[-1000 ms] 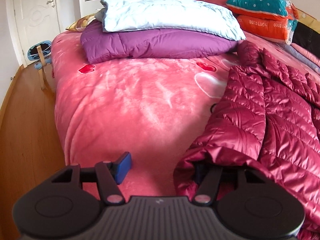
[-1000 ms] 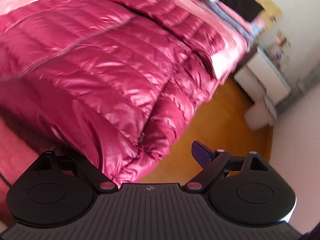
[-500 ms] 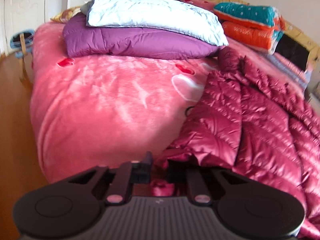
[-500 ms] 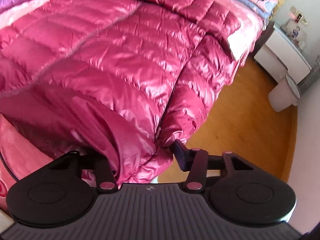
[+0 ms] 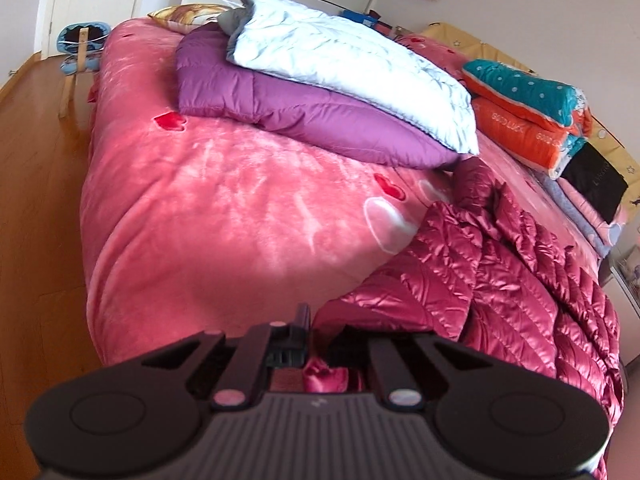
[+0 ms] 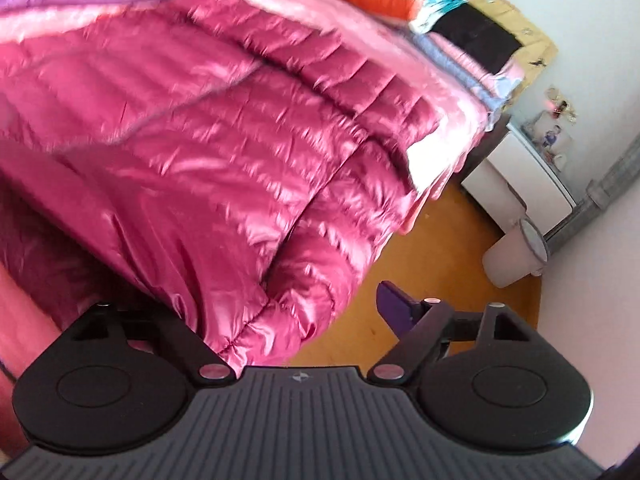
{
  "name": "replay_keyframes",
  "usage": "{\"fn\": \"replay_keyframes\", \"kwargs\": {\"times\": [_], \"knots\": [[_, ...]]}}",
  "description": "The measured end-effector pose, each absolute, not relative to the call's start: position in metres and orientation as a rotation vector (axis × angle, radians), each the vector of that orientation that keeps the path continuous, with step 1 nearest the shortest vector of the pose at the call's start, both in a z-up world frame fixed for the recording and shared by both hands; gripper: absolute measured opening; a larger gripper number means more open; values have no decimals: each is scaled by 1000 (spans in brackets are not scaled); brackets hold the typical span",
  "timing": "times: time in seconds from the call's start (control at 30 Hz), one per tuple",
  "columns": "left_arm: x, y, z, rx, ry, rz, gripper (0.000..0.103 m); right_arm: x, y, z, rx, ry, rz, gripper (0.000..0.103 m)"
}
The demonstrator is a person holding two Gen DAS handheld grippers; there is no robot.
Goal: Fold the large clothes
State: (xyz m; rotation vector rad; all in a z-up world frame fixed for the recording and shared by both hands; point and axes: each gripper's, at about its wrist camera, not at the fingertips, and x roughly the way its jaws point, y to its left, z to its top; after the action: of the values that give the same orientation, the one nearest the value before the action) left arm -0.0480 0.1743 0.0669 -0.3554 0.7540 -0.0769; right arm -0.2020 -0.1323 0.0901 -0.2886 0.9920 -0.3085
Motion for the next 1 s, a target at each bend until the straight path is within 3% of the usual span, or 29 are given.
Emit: {"fn": "replay_keyframes", "kwargs": {"times": [0.2, 0.27, 0.47, 0.57, 0.7, 0.73, 0.83, 0.9, 1.0], "knots": [[-44, 184, 60, -380, 773, -43, 4, -203, -150, 86, -341, 1065, -379, 102], [-43, 185, 57, -386, 786, -47, 4, -205, -168, 91, -253, 1049, -397, 92], [-45, 177, 53, -333, 801, -52, 4, -207, -176, 95, -203, 1010, -376, 44], [-45, 182, 53, -349, 804, -62, 4, -211, -175, 102, -208, 978, -365, 35], [-45, 181, 55, -346, 806, -63, 4, -201, -179, 96, -204, 1028, -361, 37], [-45, 179, 54, -332, 807, -60, 4, -199, -178, 93, -212, 1051, -356, 43], [-44, 179, 52, -326, 805, -51, 5, -192, -174, 82, -278, 1112, -359, 84], [-43, 185, 50, -373, 804, -47, 5, -189, -172, 74, -319, 1144, -357, 87], [-43, 191, 48, -424, 810, -41, 6, -184, -175, 67, -329, 1164, -366, 80]]}}
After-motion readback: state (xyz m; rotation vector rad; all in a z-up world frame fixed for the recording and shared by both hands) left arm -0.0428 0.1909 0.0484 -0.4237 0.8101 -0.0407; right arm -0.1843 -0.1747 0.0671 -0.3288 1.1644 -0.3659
